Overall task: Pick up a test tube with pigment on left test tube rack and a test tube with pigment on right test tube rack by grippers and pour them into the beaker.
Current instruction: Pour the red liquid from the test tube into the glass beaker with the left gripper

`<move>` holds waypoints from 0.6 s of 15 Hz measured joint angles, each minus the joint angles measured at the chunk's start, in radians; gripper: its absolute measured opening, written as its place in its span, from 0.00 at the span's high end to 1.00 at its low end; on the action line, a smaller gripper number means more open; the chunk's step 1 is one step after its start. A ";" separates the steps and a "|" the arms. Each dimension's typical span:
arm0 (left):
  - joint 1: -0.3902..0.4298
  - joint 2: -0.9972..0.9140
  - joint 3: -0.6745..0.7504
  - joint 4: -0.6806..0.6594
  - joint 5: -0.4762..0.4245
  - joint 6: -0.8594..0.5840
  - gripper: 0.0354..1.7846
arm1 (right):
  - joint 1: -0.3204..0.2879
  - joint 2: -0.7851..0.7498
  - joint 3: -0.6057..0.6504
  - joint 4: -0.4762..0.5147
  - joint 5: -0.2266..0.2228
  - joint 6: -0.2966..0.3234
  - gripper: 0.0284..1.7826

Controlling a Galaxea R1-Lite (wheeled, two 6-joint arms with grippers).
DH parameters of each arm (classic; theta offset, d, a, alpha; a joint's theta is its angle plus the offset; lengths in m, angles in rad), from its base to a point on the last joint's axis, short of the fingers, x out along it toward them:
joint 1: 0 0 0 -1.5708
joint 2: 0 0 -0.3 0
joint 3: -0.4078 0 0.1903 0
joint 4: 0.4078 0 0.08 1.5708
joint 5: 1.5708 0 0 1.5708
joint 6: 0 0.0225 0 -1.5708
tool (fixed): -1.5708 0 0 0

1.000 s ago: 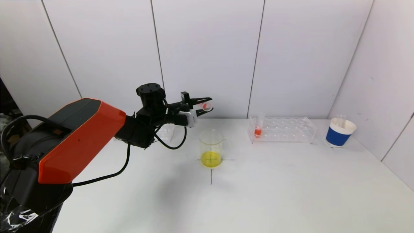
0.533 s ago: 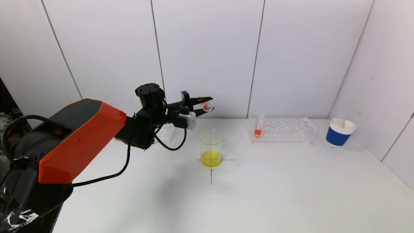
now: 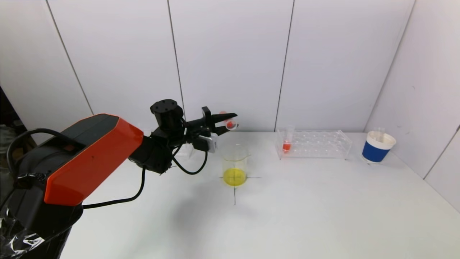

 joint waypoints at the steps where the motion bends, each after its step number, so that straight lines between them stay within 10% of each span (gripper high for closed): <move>1: 0.000 0.004 0.004 -0.013 0.001 0.001 0.76 | 0.000 0.000 0.000 0.000 0.000 0.000 0.01; 9: 0.000 0.044 0.012 -0.049 0.000 0.056 0.76 | 0.000 0.000 0.000 0.000 0.000 0.000 0.01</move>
